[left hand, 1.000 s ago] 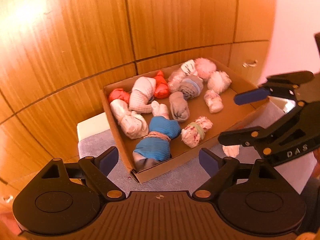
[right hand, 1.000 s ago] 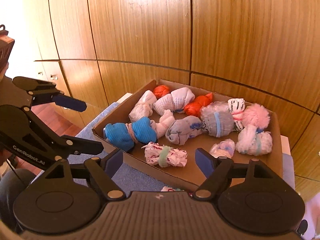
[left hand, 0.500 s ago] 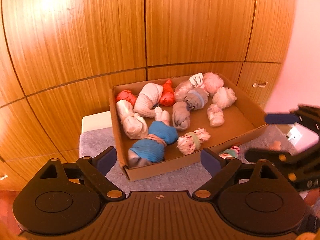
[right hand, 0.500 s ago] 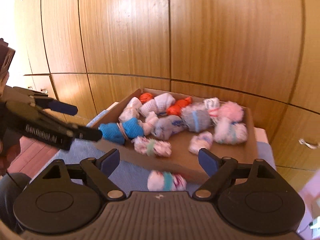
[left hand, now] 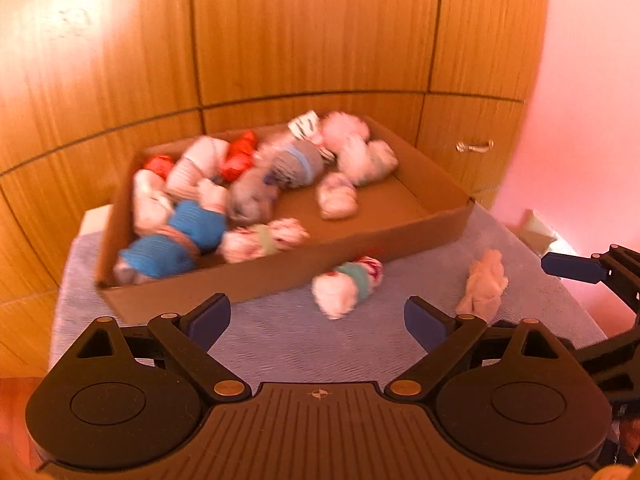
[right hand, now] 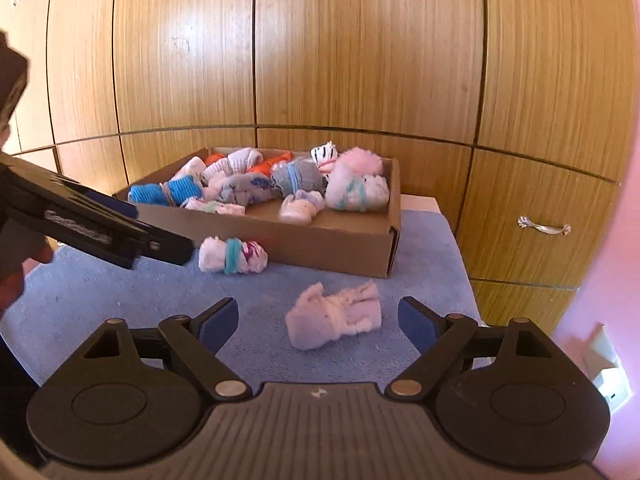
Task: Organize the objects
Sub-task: 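Move both tools back over the last bundles on the table, then grasp the white teal-banded bundle with the left tool while the right tool grasps the pale pink bundle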
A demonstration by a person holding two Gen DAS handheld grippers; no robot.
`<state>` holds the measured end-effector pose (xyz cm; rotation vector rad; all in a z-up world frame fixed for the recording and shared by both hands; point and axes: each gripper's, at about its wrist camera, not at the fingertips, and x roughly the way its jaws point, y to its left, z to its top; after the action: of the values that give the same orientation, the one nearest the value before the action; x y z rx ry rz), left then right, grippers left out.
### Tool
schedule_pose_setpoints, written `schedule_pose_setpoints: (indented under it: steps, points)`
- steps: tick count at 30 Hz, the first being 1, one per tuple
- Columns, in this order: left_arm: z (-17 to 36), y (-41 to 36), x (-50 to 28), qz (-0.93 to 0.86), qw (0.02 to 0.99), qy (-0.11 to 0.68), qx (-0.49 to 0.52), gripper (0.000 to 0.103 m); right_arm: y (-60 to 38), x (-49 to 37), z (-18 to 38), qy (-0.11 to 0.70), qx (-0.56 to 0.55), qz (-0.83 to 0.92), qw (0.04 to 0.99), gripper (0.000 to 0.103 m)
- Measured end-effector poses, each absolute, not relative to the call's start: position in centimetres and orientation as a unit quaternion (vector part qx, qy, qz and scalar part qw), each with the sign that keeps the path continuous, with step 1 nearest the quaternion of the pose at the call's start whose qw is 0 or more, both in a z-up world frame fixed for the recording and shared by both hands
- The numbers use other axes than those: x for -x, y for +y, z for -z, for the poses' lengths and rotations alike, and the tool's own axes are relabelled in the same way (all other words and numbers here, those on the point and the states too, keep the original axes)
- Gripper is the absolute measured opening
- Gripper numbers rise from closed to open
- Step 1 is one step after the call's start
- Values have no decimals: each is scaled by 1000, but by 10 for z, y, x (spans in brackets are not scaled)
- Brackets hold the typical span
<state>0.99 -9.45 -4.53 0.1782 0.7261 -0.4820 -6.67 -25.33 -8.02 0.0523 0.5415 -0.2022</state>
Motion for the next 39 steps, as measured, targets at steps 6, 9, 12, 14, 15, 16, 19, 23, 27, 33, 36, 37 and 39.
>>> schedule_pose_setpoints:
  steps: [6, 9, 12, 14, 15, 16, 19, 23, 27, 33, 36, 37, 39]
  points:
    - [65, -119, -22, 216, 896, 380, -73, 95, -267, 57, 88, 271, -7, 84, 959, 84]
    - [72, -127, -28, 207, 897, 384, -75, 94, -274, 48, 91, 280, -2, 72, 957, 82]
    - [76, -131, -33, 207, 896, 385, -73, 88, -280, 42, 96, 290, -3, 63, 955, 77]
    - [77, -133, -35, 206, 897, 386, -69, 84, -282, 40, 100, 295, -4, 58, 954, 74]
    - [78, -133, -36, 206, 897, 385, -69, 83, -283, 39, 101, 299, -6, 56, 953, 71]
    - [78, -134, -36, 204, 898, 383, -68, 81, -284, 40, 102, 300, -8, 52, 953, 70]
    - [81, -133, -35, 199, 902, 378, -64, 74, -284, 41, 104, 299, -15, 49, 953, 65]
    - [82, -134, -34, 195, 908, 366, -67, 65, -280, 45, 105, 287, -18, 53, 956, 58]
    - [81, -129, -34, 194, 910, 361, -62, 57, -278, 46, 105, 280, -24, 58, 958, 57]
    - [79, -122, -31, 199, 910, 359, -62, 48, -273, 51, 102, 267, -28, 61, 961, 57]
    - [78, -118, -28, 201, 910, 355, -67, 48, -271, 55, 97, 255, -33, 68, 964, 57]
    - [78, -117, -27, 202, 910, 354, -70, 48, -270, 58, 96, 250, -39, 71, 965, 57]
    - [77, -115, -24, 204, 911, 349, -78, 48, -266, 61, 93, 241, -49, 74, 967, 57]
